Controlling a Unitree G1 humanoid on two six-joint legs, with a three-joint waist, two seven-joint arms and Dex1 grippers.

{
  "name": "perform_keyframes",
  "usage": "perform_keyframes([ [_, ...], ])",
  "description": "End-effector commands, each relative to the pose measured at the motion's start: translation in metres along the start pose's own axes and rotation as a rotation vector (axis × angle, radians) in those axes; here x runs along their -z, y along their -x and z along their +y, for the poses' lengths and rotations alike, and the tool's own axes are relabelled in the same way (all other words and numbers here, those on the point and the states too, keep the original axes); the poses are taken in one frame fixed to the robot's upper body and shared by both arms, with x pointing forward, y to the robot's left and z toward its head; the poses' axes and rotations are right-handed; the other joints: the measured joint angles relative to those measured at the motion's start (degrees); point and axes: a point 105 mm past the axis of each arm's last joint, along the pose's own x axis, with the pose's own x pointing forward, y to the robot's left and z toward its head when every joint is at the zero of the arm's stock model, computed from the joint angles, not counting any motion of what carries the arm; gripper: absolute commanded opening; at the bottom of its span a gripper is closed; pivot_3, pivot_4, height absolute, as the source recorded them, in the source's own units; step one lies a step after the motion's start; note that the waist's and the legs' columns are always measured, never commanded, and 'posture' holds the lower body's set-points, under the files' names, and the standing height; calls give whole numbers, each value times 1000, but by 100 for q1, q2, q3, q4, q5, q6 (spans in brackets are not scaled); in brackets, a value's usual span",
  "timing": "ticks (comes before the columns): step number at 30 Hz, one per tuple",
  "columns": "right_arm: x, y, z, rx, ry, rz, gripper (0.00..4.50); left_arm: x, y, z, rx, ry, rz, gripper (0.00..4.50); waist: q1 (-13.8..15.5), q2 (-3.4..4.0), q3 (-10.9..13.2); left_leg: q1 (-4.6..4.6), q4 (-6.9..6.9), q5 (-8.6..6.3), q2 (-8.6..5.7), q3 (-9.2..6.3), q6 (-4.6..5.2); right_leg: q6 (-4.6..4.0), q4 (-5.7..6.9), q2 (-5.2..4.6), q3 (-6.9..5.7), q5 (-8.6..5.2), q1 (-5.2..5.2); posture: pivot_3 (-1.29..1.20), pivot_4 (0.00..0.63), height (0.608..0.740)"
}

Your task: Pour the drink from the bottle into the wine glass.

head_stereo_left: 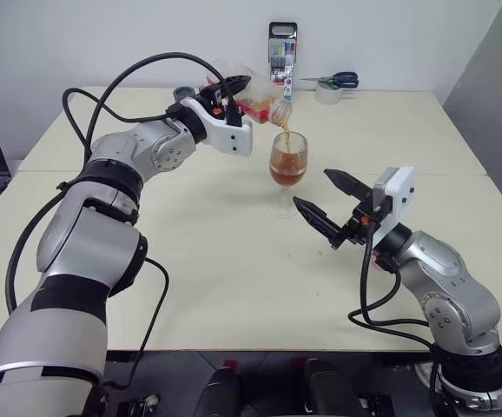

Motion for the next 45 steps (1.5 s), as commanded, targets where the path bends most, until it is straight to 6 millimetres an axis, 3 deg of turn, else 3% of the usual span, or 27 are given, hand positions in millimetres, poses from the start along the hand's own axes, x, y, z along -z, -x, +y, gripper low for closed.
perform_keyframes([
  [1,-12,1,7,-26,25,-41,4500,3,-3,24,-83,43,16,1671,0,0,0,0,0,0,0,0,0,0,0,0,0,0,0,0,150,740],
  [6,-12,0,6,-24,38,-41,4500,1,-3,17,-75,117,13,1671,-1,0,0,0,1,0,0,0,0,0,0,0,0,0,0,0,150,740],
  [14,-13,-4,5,-16,79,-51,4500,-5,1,2,-63,376,-17,1671,-18,1,-1,1,3,2,1,0,-3,0,3,0,1,0,0,0,150,740],
  [21,-14,-10,8,-29,101,-44,4500,25,15,-11,-134,729,131,1671,-36,1,-1,2,5,2,1,-1,-4,0,7,0,0,0,0,0,150,740],
  [26,-10,-18,27,-144,129,22,4500,49,45,-32,-284,1238,192,1671,-68,2,-3,3,6,3,4,-3,-5,-1,9,0,0,0,0,0,150,740],
  [29,-2,-26,37,-202,119,99,4500,55,70,-47,-325,1386,233,1671,-138,2,-4,6,6,4,9,-8,-6,-2,11,0,-1,1,0,0,150,740],
  [32,3,-36,34,-174,75,154,4500,55,92,-64,-331,1500,281,1671,-177,0,-5,6,7,4,12,-20,-7,-3,17,1,-6,1,0,0,150,740],
  [39,7,-48,37,-221,100,206,4500,54,132,-92,-360,1531,434,1671,-146,-12,-14,7,14,4,8,-20,-7,-3,23,-3,-3,1,1,0,150,740],
  [45,5,-55,45,-267,78,188,4500,51,148,-108,-400,1540,509,1671,-142,-18,-18,10,13,3,8,-17,-6,-3,25,-3,-2,1,1,0,150,740],
])
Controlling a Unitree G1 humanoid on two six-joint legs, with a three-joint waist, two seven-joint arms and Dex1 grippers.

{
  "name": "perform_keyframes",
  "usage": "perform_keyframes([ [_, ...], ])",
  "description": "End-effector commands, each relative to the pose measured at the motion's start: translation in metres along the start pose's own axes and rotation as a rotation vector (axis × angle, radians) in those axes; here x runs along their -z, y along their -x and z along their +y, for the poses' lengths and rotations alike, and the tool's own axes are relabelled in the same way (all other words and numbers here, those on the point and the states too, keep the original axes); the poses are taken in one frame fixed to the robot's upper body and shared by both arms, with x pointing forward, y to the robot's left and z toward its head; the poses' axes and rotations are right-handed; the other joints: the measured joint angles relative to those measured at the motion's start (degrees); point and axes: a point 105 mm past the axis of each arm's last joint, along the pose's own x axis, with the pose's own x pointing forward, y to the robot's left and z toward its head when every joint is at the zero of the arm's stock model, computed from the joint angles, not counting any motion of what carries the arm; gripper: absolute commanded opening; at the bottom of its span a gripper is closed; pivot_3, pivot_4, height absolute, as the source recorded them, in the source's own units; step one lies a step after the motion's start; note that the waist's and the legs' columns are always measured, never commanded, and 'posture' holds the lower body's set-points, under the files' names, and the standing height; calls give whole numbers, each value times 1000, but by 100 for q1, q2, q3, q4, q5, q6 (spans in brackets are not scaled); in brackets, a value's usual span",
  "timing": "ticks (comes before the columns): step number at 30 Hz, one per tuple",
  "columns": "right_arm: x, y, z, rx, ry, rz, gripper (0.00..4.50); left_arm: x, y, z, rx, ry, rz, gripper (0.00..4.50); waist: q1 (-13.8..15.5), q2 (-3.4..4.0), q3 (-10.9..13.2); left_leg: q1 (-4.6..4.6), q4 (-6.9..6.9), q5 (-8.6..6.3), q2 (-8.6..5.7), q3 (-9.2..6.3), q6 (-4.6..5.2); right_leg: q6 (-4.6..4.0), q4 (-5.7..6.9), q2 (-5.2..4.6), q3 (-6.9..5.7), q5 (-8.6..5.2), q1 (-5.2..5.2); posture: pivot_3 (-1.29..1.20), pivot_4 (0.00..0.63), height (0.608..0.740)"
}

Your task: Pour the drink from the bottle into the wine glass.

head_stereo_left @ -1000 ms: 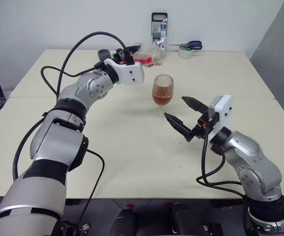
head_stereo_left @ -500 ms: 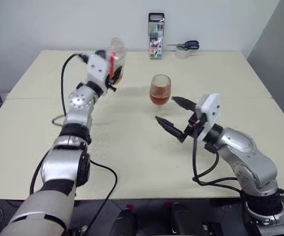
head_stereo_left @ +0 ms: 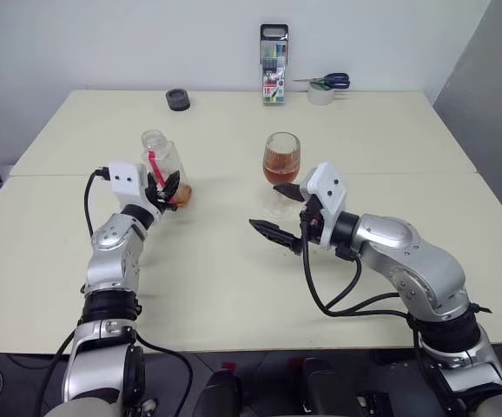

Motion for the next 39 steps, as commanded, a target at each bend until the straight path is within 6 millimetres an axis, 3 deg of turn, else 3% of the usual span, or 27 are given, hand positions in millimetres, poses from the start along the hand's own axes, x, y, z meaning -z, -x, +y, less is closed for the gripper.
perform_keyframes([
  [1,-13,-4,7,-39,37,-42,4500,-14,3,3,-34,-17,-59,1671,5,-6,-4,0,0,0,0,1,0,0,0,0,0,0,0,0,150,740],
  [9,-8,-8,11,-57,36,-26,4500,4,9,7,-58,-33,-13,1671,7,-8,-7,6,-3,-3,1,7,5,0,0,1,1,0,0,0,150,740],
  [17,-10,-9,9,-38,35,-35,4500,7,9,7,-61,-34,-4,4344,26,-8,-7,7,-4,-5,1,7,9,0,1,1,1,0,0,0,150,740],
  [18,-10,-9,8,-35,34,-39,4500,8,9,7,-59,-35,-3,4460,31,-8,-8,7,-4,-5,1,7,9,0,1,1,1,0,0,0,150,740],
  [24,-9,-9,8,-26,35,-42,4500,11,13,1,-38,-55,2,4460,40,-8,-8,8,-4,-6,1,7,11,0,1,1,2,0,0,0,150,740],
  [32,18,9,-5,164,26,-45,4500,10,41,-4,-16,-131,14,4460,76,-9,-8,8,-8,-9,3,8,15,0,-5,0,3,0,0,0,150,740],
  [39,73,64,-32,621,-110,-99,4500,18,74,-8,-102,-205,104,4460,172,-10,-11,10,-12,-13,7,11,20,1,-19,-1,9,0,12,0,150,740],
])
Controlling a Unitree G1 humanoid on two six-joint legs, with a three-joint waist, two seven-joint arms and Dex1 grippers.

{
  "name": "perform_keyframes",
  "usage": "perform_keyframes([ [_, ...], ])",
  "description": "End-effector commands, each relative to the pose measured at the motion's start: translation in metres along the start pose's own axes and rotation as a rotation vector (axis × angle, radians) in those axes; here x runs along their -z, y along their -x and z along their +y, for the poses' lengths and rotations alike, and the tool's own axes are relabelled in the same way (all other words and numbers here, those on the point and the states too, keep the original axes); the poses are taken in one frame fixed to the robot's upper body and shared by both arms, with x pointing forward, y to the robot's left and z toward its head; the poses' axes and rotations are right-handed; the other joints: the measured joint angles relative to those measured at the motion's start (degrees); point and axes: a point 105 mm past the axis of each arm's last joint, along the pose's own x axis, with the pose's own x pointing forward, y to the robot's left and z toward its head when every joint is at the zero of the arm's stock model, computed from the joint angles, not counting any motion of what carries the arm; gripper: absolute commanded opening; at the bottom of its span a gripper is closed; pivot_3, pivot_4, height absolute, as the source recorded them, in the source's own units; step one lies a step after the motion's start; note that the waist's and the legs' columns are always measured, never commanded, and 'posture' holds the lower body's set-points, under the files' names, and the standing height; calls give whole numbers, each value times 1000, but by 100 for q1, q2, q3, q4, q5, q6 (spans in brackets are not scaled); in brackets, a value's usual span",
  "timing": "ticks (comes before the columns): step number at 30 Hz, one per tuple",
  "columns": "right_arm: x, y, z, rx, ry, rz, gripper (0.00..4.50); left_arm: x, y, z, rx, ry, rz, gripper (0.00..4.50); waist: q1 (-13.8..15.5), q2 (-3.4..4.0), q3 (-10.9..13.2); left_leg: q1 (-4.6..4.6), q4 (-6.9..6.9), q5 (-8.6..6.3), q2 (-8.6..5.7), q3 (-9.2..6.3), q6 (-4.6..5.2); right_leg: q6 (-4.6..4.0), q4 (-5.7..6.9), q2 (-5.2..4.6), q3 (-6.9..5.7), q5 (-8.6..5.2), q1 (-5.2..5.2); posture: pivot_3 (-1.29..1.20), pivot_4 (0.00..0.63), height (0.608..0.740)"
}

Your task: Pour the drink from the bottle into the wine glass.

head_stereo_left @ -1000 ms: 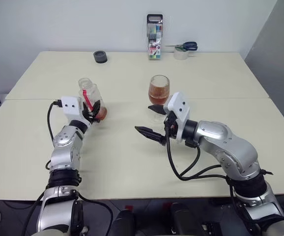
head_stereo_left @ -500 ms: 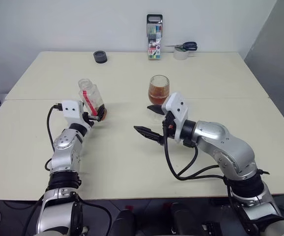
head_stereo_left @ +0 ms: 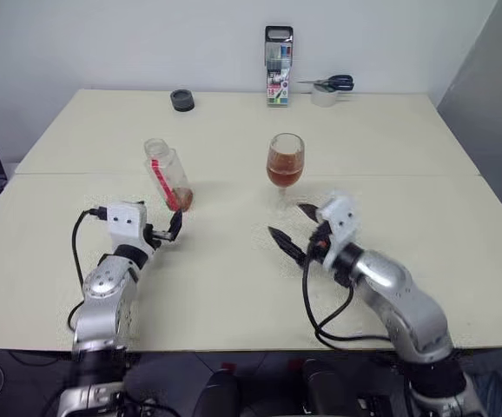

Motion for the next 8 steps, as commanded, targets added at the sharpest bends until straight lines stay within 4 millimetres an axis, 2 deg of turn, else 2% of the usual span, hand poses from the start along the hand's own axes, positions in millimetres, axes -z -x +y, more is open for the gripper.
perform_keyframes([
  [1,-3,16,-26,191,28,-98,4500,-10,8,-3,-13,-14,-22,4460,21,0,0,2,0,0,-2,2,0,4,-1,0,0,2,1,0,150,740],
  [4,10,24,-29,253,24,-102,4500,-9,12,-4,-20,3,-26,4460,35,1,0,26,-4,0,1,8,0,4,-2,8,3,1,15,0,150,740],
  [8,16,23,-31,278,25,-112,4500,-13,15,-7,-19,4,-79,4460,25,1,0,40,-13,0,8,19,0,4,-2,17,12,1,18,0,150,740],
])
